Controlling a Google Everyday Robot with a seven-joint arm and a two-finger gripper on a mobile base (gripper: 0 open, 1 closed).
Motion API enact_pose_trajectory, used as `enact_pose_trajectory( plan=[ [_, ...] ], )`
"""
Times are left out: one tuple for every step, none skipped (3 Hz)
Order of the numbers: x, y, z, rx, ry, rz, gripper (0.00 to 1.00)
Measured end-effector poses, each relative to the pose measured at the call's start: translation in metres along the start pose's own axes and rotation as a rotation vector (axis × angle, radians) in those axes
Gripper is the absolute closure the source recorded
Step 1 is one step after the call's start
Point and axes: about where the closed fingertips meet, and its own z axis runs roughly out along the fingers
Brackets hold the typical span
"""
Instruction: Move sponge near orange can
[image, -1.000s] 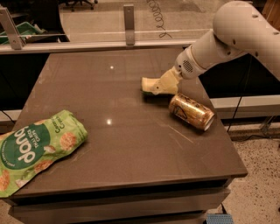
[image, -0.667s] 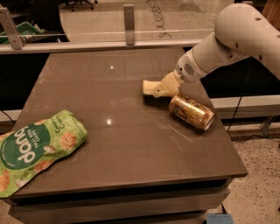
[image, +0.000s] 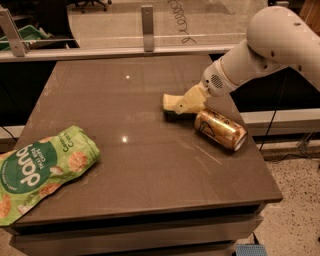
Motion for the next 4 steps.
enact_pose_trajectory(
  plan=[
    [0.0006,0.0016,0.0012,-0.006,0.001,0.005,0.35],
    [0.0021,0.0022,0.0017,-0.008,0.003,0.009,0.12],
    [0.0035,0.0024,0.0020,-0.008,0.007,0.013,0.00],
    [0.0027,0.0012,0.0012,-0.006,0.001,0.015,0.00]
  ],
)
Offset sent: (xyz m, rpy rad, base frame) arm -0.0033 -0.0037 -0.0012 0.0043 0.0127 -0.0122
